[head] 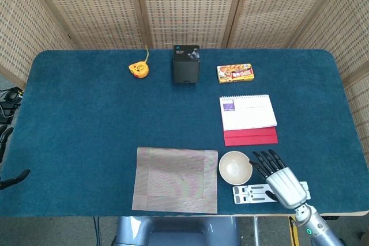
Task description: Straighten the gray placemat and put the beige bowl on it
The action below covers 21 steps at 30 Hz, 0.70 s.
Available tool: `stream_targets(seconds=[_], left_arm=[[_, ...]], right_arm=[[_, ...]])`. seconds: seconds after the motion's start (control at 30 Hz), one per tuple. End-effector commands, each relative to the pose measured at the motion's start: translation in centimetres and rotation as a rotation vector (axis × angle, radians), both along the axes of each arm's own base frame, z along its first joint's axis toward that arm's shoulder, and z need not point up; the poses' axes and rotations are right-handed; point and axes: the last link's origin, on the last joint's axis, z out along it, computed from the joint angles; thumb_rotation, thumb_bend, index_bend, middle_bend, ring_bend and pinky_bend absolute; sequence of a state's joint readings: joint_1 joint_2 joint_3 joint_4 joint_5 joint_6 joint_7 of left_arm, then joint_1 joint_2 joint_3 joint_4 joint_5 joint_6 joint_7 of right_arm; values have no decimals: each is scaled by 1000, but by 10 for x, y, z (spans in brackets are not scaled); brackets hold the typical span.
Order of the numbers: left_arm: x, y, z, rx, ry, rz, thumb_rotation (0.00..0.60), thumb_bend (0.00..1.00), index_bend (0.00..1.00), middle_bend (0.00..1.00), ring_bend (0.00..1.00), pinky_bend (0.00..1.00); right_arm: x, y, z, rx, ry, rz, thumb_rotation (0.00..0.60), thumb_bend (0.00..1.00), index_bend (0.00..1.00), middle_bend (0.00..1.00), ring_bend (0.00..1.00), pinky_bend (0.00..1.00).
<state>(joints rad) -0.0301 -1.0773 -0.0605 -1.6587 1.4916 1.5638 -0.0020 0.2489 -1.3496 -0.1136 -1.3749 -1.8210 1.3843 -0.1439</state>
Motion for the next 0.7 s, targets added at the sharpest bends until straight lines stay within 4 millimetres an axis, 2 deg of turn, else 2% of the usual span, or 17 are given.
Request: stream_targets(seconds=[0.03, 0.23, 0.37, 0.4, 0.5, 0.6, 0.7], left_arm=[[0, 1, 1, 5, -4, 1, 600, 0, 0, 0, 0, 0], [-2, 4, 1, -4, -7, 6, 600, 0, 0, 0, 0, 0], [-3, 4, 3, 0, -14, 7, 600, 0, 0, 0, 0, 0], [-3, 4, 4, 2, -17, 7, 600, 0, 0, 0, 0, 0], [-3, 4, 4, 0, -22, 8, 600, 0, 0, 0, 0, 0], [-3, 4, 4, -3, -23, 7, 600, 0, 0, 0, 0, 0], [-4, 4, 4, -5, -22, 8, 600, 0, 0, 0, 0, 0]], right_arm=[[13, -6, -20, 50, 41, 47, 600, 0, 213, 0, 0, 0], [22, -17, -37, 80, 73, 53, 600, 32, 284, 0, 0, 0], [22, -24, -47, 97, 74, 25, 600, 276, 363, 0, 0, 0], [23, -25, -51, 107, 70, 13, 600, 361, 405, 0, 0, 0], [25, -29, -54, 106, 54, 8, 600, 506, 551, 0, 0, 0], [28, -31, -54, 90, 18, 24, 600, 589, 655, 0, 0, 0], [29, -34, -51, 74, -21, 35, 600, 610, 691, 0, 0, 0]])
